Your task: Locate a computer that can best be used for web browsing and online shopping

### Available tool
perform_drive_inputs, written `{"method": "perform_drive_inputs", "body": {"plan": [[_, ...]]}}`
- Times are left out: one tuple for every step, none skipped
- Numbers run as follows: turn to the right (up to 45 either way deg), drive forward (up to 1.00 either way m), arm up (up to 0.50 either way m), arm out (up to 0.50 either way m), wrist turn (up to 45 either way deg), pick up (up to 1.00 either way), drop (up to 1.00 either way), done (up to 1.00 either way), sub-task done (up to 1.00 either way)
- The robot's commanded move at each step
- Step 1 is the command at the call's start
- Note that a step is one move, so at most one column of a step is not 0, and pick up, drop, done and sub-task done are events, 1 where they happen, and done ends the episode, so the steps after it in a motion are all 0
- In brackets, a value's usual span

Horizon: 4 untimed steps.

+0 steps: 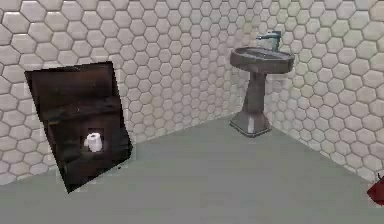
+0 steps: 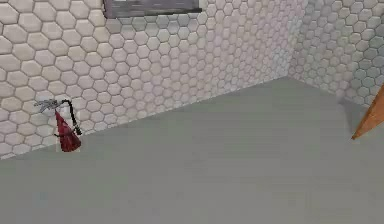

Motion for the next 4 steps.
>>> {"method": "perform_drive_inputs", "body": {"plan": [[45.0, 0.00, 0.00, 0.00, 0.0, 0.00, 0.00, 0.00, 0.00], [45.0, 0.00, 0.00, 0.00, 0.0, 0.00, 0.00, 0.00, 0.00], [45.0, 0.00, 0.00, 0.00, 0.0, 0.00, 0.00, 0.00, 0.00], [21.0, 0.00, 0.00, 0.00, 0.0, 0.00, 0.00, 0.00, 0.00]]}}
